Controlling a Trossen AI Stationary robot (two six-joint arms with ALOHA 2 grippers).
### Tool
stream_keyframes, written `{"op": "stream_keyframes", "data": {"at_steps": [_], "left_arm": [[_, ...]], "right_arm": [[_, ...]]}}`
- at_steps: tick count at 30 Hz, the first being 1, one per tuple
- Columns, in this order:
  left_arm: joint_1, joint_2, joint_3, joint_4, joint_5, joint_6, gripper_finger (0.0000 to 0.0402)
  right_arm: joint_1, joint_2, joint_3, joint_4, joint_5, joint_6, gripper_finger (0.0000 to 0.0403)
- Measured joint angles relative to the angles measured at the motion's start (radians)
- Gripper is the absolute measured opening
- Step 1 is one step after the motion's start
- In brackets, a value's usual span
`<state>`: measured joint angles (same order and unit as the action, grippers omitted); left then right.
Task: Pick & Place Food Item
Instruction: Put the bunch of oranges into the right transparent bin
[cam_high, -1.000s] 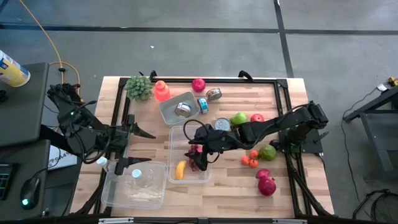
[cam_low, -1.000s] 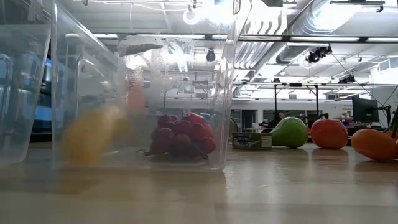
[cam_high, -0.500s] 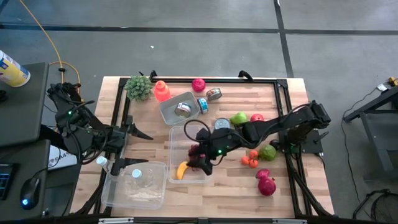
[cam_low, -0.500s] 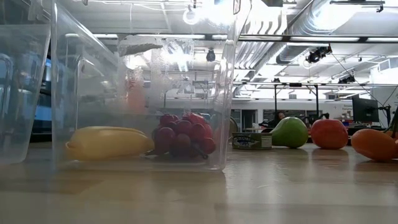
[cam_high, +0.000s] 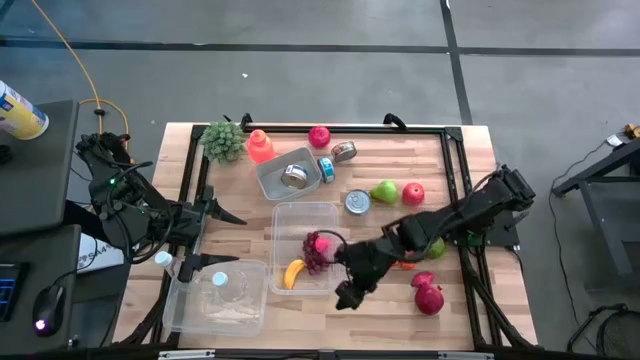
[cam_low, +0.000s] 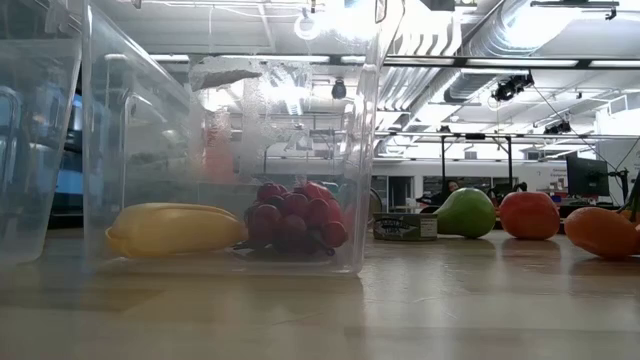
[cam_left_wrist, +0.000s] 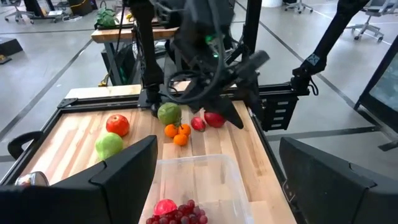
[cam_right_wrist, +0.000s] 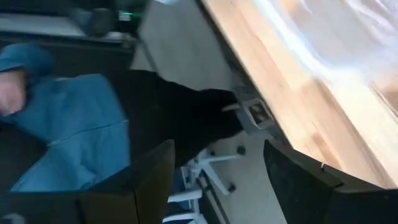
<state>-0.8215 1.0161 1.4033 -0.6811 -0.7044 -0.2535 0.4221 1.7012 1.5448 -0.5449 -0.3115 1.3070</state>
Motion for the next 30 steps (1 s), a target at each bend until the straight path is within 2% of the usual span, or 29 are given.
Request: {"op": "stream_keyframes", "data": {"at_steps": [8, 12, 15, 22, 30], "left_arm": [[0.004, 0.0, 0.0, 0.0, 0.0, -0.002, 0.0327], [0.018, 0.0, 0.0, 0.001, 0.0, -0.002, 0.0327], [0.021, 0.0, 0.0, 0.001, 0.0, -0.002, 0.0327], [0.02, 0.0, 0.0, -0.023, 0.001, -0.015, 0.0327], [0.02, 0.0, 0.0, -0.048, 0.001, -0.047, 0.0327]], "right_arm": [[0.089, 0.0, 0.0, -0.296, 0.175, 0.181, 0.0235], [0.102, 0.0, -0.002, -0.486, 0.191, 0.335, 0.0235], [0.102, 0.0, -0.013, -0.558, 0.182, 0.397, 0.0235], [0.102, 0.0, -0.063, -0.672, 0.238, 0.323, 0.0235], [0.093, 0.0, -0.206, -0.756, 0.257, 0.299, 0.0235]]}}
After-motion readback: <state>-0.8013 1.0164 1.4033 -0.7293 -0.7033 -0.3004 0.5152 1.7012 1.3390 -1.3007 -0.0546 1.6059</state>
